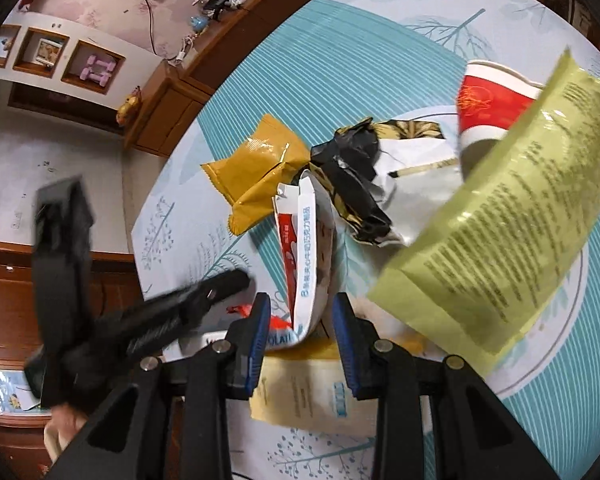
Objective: Collect trash
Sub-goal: 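Grasp the white-and-red carton with the right tool while the left tool grasps the cream Atomy toothpaste box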
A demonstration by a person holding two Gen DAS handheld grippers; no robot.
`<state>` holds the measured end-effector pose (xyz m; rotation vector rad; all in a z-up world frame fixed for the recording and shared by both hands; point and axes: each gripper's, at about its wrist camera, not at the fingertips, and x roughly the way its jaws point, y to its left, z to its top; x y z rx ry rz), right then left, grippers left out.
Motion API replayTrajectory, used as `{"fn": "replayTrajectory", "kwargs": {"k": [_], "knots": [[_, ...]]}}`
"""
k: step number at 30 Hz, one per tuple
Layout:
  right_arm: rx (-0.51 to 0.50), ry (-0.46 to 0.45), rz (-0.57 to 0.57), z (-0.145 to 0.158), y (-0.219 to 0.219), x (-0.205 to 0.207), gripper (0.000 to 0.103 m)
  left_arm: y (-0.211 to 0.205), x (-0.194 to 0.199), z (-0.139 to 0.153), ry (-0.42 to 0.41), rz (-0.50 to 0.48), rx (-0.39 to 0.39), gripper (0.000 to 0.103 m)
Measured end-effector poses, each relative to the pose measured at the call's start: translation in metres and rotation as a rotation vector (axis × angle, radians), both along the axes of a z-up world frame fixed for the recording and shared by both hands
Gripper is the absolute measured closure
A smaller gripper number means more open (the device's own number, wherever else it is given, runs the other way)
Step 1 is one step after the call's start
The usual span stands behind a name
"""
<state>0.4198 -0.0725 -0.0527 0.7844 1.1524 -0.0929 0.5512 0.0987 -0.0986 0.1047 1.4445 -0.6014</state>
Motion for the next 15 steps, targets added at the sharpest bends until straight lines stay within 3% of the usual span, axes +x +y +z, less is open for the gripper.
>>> {"fn": "replayTrajectory", "kwargs": {"k": [5,7,8,12,14,15], "knots": [[-0.023,0.055,0.043,-0.017,0.011,0.014,0.071,0.014,-0.02,0.002,0.026,0.024,-0.023,0.094],[-0.051,0.037,0.072,-0.017,0.017,0.012,0.078,0.018,-0.031,0.003,0.021,0.017,-0.017,0.092],[-0.059,0.022,0.095,-0.016,0.02,0.01,0.083,0.02,-0.036,0.003,0.018,0.013,-0.016,0.087],[-0.12,0.015,0.158,-0.016,0.025,-0.007,0.085,0.021,-0.044,0.009,-0.003,0.009,-0.012,0.073],[-0.154,0.011,0.188,-0.015,0.022,-0.018,0.085,0.022,-0.044,0.012,-0.01,0.009,-0.016,0.057],[-0.164,0.011,0.193,-0.014,0.021,-0.021,0.085,0.024,-0.043,0.014,-0.014,0.011,-0.02,0.054]]}}
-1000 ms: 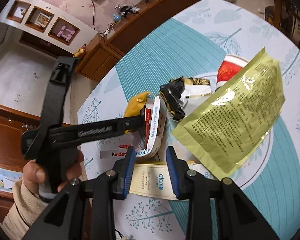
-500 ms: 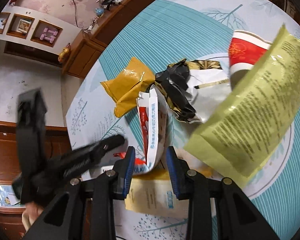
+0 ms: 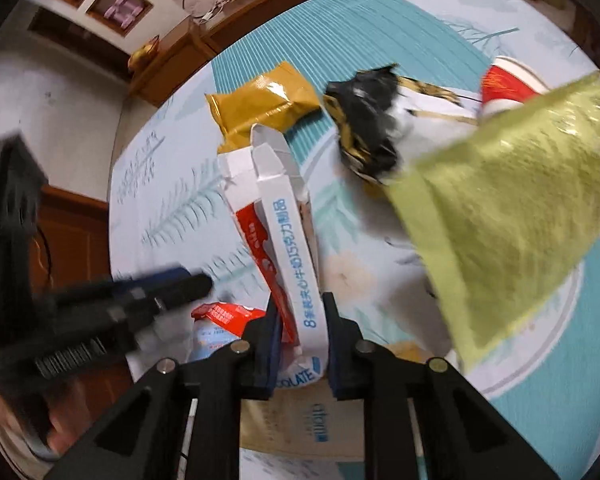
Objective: Collect trash
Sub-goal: 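Grasp the white-and-red carton with the right tool while the left tool grasps the cream Atomy toothpaste box, then carry both boxes over the black bin and open both tools to drop them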
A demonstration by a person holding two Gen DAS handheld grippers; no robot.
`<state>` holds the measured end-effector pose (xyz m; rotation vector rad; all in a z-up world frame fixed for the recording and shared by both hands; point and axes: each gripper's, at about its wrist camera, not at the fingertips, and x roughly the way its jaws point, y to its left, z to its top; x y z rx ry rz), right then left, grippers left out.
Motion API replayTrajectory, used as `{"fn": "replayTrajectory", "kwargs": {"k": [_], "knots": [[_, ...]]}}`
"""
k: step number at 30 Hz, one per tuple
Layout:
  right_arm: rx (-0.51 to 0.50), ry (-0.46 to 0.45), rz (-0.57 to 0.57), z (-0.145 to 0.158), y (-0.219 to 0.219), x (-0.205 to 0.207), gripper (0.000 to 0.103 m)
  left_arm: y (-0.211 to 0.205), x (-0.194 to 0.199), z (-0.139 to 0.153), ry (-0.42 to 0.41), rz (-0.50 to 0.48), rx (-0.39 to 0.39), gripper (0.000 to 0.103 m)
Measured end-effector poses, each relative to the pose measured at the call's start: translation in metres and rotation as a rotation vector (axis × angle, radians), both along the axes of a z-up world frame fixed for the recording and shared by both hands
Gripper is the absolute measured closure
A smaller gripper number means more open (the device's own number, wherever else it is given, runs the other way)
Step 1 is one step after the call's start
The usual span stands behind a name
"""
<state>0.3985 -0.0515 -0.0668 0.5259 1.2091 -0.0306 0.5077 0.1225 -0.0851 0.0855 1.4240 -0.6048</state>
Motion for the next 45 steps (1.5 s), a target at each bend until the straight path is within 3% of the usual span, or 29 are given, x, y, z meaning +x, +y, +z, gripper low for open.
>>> {"fn": "replayTrajectory", "kwargs": {"k": [8,12,17,20,27,34,42,45], "knots": [[0.031,-0.125,-0.044,0.027,-0.025,-0.031,0.086,-0.013,-0.003,0.01,-0.006,0.013,-0.02,0.053],[-0.02,-0.184,-0.039,0.05,-0.031,-0.048,0.086,-0.012,-0.016,0.021,-0.027,-0.009,-0.035,0.05],[-0.039,-0.202,-0.099,0.067,-0.049,-0.078,0.086,-0.018,-0.039,0.03,-0.042,-0.116,-0.024,0.046],[-0.029,-0.186,-0.14,0.069,-0.062,-0.098,0.086,-0.033,-0.06,0.033,-0.062,-0.228,0.004,0.046],[-0.003,-0.123,-0.244,0.057,-0.084,-0.15,0.086,-0.067,-0.1,0.03,-0.067,-0.464,0.046,0.041],[0.043,-0.079,-0.314,0.04,-0.089,-0.19,0.086,-0.098,-0.123,0.022,-0.152,-0.623,0.137,0.034],[0.087,-0.031,-0.319,0.014,-0.075,-0.212,0.086,-0.127,-0.13,-0.004,-0.164,-0.656,0.23,0.032],[0.094,-0.032,-0.314,0.012,-0.07,-0.219,0.086,-0.131,-0.132,-0.012,-0.16,-0.637,0.242,0.037]]}}
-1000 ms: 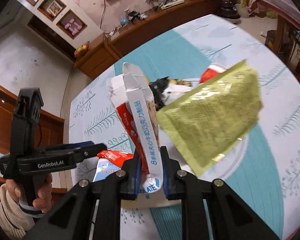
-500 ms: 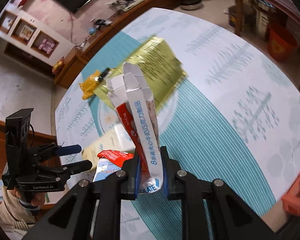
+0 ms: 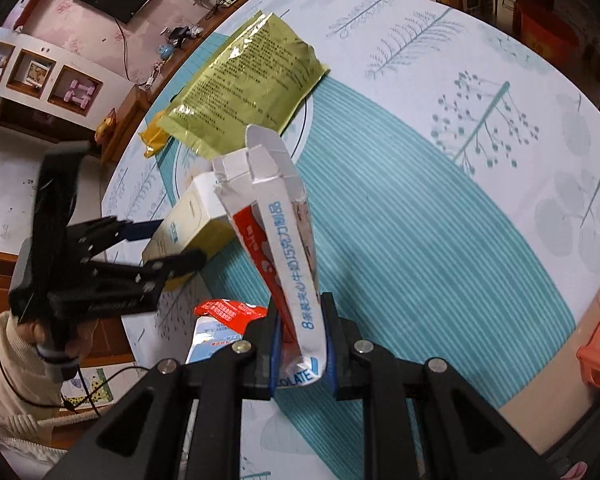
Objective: Collect trash
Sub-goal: 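Carry both boxes over the black bin and open both tools to drop them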
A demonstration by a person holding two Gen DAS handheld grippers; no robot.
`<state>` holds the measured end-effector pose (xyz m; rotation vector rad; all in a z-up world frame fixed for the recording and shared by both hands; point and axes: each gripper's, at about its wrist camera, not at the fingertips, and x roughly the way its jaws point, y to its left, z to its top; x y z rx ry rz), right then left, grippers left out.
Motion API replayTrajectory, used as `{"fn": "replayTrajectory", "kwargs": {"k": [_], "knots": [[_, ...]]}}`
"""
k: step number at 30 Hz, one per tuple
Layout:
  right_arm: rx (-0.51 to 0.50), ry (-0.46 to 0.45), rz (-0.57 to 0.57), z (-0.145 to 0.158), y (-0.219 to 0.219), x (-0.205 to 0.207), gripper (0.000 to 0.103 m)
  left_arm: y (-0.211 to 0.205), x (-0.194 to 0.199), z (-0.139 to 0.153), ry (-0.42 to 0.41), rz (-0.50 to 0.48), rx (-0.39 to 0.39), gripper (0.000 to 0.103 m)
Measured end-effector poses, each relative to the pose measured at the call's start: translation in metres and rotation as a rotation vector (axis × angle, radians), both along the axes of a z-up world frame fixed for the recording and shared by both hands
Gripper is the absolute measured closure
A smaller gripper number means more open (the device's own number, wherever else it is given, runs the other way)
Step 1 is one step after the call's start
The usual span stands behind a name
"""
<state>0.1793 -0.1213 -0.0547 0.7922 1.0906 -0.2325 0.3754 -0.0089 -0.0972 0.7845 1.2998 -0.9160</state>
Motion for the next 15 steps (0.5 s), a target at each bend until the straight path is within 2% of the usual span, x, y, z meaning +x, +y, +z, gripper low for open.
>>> {"fn": "replayTrajectory", "kwargs": {"k": [8,15], "knots": [[0.013,-0.008,-0.004,0.002,0.0,-0.031,0.086,0.009,-0.023,0.01,-0.045,0.078,-0.019,0.041],[0.001,-0.032,0.038,0.017,-0.008,-0.045,0.086,0.031,-0.089,0.039,-0.04,0.15,-0.088,0.041]]}}
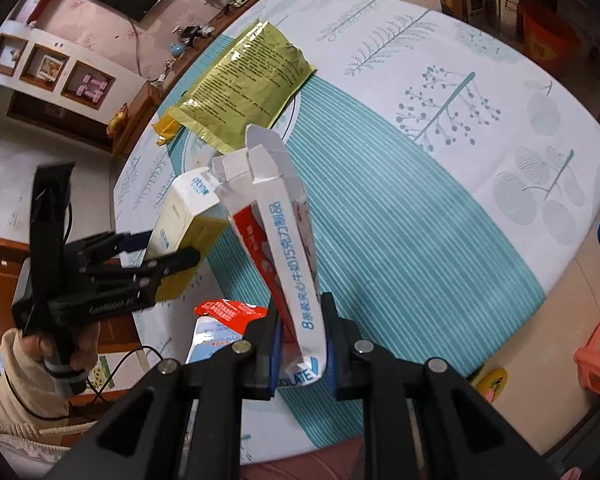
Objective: Collect trash
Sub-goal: 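Carry both boxes over the black bin and open both tools to drop them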
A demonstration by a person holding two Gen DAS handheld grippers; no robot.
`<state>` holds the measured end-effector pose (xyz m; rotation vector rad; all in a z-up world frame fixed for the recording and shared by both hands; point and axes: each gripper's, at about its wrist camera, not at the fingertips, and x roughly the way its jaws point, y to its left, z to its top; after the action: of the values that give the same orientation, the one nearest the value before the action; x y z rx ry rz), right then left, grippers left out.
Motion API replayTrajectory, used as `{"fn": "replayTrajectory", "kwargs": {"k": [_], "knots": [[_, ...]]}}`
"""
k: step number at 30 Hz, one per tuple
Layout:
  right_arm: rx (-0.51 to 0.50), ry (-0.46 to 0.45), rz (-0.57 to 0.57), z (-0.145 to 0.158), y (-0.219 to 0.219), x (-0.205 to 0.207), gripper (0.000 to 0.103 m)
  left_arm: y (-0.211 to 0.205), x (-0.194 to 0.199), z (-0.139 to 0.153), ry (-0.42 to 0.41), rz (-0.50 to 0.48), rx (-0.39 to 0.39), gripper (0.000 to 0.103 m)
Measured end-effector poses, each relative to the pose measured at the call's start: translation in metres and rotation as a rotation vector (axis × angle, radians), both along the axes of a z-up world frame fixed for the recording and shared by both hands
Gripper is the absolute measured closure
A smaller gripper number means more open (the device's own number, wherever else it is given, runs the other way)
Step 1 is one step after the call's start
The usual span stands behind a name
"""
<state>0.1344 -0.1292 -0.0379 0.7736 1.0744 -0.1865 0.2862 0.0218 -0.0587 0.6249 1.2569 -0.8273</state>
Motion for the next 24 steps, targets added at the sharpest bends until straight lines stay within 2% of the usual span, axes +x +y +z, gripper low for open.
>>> {"fn": "replayTrajectory", "kwargs": {"k": [7,13,19,24], "knots": [[-0.038,-0.062,0.089,0.022,-0.018,-0.035,0.086,0.006,-0.066,0.03,0.018,0.128,-0.087,0.041],[-0.062,-0.107,0.195,0.035,-0.047,-0.081,0.086,-0.008,-0.137,0.047,0.018,0.276,-0.159,0.041],[-0.068,-0.139,0.301,0.046,-0.082,-0.134,0.086,-0.025,-0.21,0.047,0.035,0.427,-0.197,0.041],[-0.054,-0.13,0.386,0.041,-0.099,-0.162,0.086,-0.032,-0.257,0.039,0.05,0.509,-0.186,0.041]]}}
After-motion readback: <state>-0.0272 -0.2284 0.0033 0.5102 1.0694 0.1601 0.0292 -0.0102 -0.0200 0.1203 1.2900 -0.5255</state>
